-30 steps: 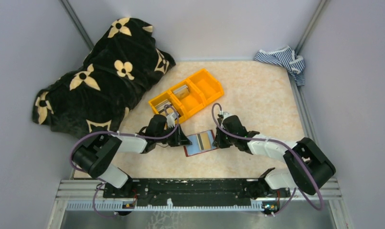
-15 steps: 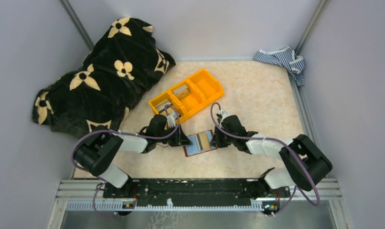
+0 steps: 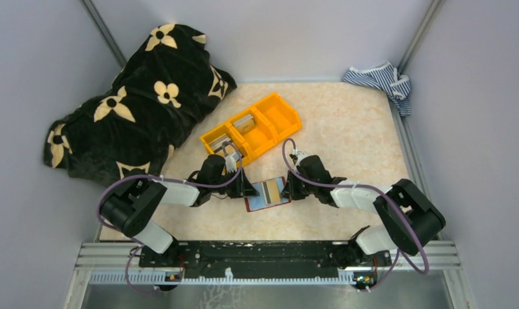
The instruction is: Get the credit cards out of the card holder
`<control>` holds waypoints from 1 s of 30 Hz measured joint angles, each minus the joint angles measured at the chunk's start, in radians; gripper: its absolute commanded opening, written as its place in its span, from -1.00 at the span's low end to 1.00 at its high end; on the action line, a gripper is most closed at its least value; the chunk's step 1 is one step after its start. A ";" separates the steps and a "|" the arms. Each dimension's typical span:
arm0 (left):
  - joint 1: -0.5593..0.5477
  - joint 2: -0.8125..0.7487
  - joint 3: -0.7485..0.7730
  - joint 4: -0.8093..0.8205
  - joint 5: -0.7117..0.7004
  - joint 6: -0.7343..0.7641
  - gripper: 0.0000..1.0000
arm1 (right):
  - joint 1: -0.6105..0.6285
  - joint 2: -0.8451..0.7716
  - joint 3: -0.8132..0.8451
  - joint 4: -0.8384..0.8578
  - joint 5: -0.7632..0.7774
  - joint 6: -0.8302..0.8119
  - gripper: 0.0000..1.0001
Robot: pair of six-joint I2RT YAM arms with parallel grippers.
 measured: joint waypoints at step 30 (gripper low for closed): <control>0.000 0.026 0.000 0.035 0.021 0.000 -0.31 | 0.063 -0.004 0.042 -0.041 0.016 0.000 -1.00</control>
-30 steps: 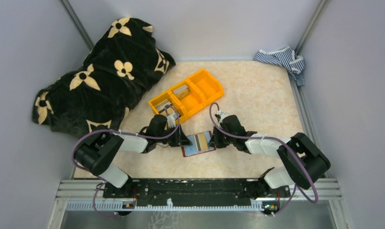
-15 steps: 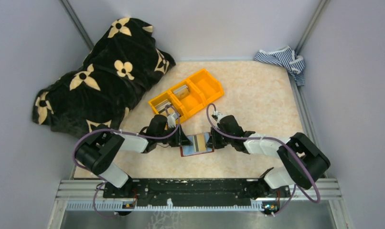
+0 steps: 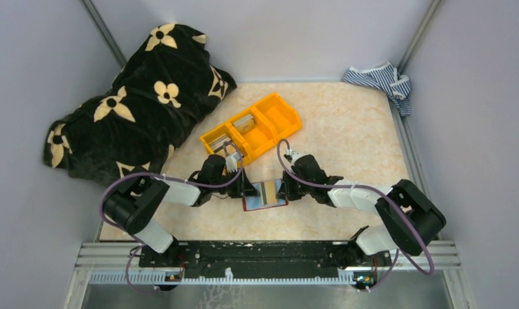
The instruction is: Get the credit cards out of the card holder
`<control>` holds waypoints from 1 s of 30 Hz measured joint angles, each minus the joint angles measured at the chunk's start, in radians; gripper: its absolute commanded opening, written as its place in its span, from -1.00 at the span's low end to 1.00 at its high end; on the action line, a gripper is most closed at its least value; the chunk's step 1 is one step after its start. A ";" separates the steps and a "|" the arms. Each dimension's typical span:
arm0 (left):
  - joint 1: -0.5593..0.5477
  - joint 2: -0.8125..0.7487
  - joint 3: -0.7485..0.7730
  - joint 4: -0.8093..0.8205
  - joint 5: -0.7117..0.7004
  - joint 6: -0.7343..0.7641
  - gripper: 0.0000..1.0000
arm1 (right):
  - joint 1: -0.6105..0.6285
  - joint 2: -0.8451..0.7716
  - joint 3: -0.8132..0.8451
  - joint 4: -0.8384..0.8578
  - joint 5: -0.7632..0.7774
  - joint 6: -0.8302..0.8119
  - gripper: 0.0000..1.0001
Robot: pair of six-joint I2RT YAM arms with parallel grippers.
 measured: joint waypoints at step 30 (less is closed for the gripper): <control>0.000 -0.227 -0.022 -0.217 -0.077 0.074 -0.35 | 0.138 0.078 0.137 0.070 -0.044 0.019 -1.00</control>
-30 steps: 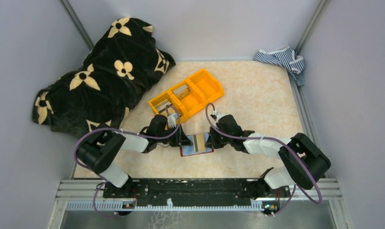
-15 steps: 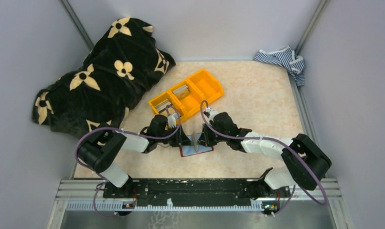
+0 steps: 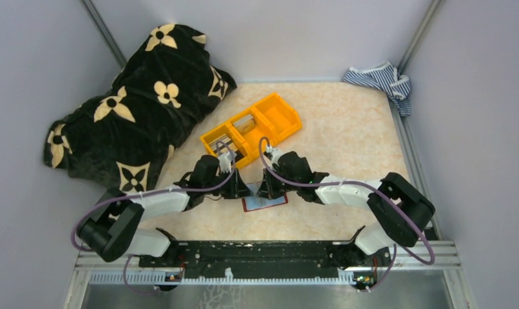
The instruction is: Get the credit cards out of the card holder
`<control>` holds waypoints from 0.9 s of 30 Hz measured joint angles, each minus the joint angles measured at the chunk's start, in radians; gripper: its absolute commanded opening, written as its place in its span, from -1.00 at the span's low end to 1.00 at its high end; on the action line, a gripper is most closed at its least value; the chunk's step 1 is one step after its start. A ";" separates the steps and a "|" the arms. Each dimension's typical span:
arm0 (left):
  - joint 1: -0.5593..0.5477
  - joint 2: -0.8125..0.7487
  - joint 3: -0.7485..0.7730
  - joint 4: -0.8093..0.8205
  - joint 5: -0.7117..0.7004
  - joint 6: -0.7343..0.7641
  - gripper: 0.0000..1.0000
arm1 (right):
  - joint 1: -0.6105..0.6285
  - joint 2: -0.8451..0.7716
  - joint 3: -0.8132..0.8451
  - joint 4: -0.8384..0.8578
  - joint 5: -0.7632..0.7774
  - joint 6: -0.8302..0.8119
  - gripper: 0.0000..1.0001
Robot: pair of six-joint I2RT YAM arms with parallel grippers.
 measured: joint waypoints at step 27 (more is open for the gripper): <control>0.026 -0.346 -0.013 -0.231 -0.235 0.061 -0.53 | 0.001 0.076 0.032 0.010 0.050 -0.018 -0.47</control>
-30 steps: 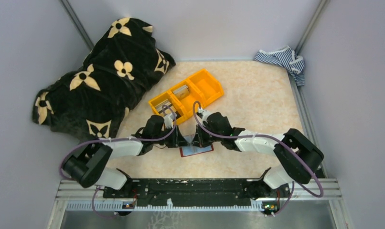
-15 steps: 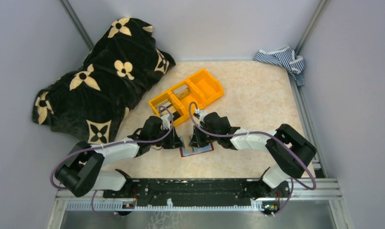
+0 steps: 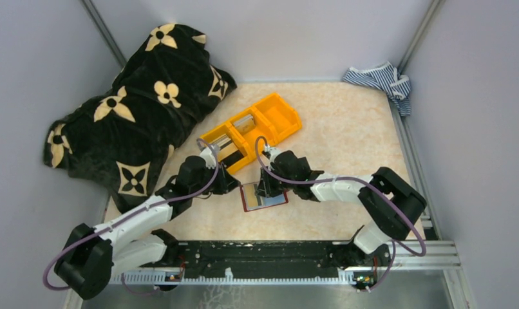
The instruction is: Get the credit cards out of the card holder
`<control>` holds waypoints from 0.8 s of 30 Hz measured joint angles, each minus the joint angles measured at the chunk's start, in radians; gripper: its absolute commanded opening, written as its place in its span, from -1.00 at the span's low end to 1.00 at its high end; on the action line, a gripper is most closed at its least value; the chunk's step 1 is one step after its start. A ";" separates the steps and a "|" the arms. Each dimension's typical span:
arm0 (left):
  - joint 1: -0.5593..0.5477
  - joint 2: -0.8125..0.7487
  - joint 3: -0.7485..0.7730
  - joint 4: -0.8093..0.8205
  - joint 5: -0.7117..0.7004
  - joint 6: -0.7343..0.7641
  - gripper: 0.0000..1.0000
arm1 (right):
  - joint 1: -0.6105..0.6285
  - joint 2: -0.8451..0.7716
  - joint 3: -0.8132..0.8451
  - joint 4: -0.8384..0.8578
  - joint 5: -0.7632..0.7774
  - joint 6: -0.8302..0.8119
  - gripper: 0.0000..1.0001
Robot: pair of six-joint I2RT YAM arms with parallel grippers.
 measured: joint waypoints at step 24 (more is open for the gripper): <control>0.000 0.167 -0.055 0.132 0.062 -0.026 -0.56 | 0.108 0.086 0.172 -0.247 0.254 -0.106 0.10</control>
